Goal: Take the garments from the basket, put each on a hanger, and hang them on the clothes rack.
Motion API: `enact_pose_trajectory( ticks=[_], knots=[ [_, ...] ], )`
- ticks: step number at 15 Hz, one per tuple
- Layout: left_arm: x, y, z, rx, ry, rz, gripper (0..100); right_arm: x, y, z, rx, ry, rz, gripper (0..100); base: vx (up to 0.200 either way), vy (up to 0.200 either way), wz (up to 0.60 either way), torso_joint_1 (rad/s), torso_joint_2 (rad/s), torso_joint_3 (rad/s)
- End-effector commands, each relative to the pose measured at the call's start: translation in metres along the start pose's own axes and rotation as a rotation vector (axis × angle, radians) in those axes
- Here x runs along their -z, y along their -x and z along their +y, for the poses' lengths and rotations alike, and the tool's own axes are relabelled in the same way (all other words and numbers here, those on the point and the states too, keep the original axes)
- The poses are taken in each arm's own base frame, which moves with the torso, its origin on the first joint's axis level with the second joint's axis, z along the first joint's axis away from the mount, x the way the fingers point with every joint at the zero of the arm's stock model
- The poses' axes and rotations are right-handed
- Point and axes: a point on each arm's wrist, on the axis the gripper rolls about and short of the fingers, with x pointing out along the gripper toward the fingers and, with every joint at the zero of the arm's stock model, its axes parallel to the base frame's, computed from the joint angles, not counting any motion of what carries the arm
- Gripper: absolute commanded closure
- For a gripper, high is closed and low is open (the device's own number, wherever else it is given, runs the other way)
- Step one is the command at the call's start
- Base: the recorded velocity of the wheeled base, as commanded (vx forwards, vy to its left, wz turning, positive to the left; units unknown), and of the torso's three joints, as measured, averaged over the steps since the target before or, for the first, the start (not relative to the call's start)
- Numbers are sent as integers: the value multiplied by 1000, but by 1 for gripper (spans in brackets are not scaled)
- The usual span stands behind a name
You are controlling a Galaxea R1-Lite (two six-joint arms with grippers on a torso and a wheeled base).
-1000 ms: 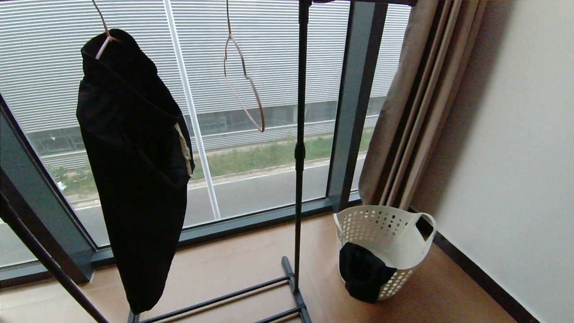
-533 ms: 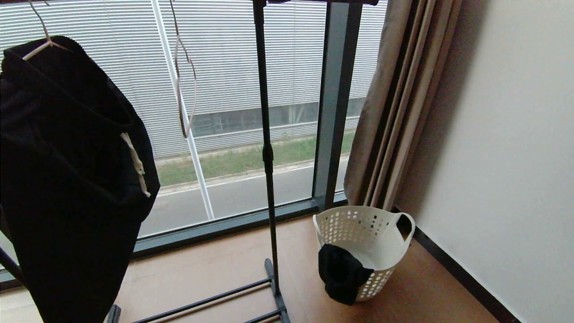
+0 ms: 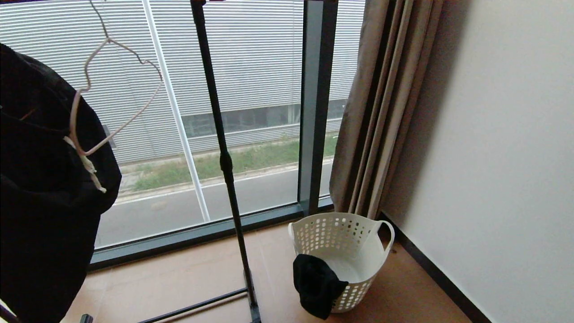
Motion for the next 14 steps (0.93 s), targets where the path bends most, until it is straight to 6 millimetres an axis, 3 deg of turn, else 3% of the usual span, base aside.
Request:
enact_pose_trajectory(
  ticks=[1,4,10,14],
  knots=[
    [0,0,0,0,0,0,0,0,0,0,-1,1,-2,0,0,-200,0,2,-7,-2],
    [0,0,0,2,0,0,0,0,0,0,-1,1,-2,0,0,0,0,-4,25,17],
    [0,0,0,-1,20,0,0,0,0,0,-1,1,-2,0,0,0,0,-64,304,235],
    [0,0,0,-6,22,0,0,0,0,0,-2,2,-2,0,0,0,0,-4,23,-4]
  ],
)
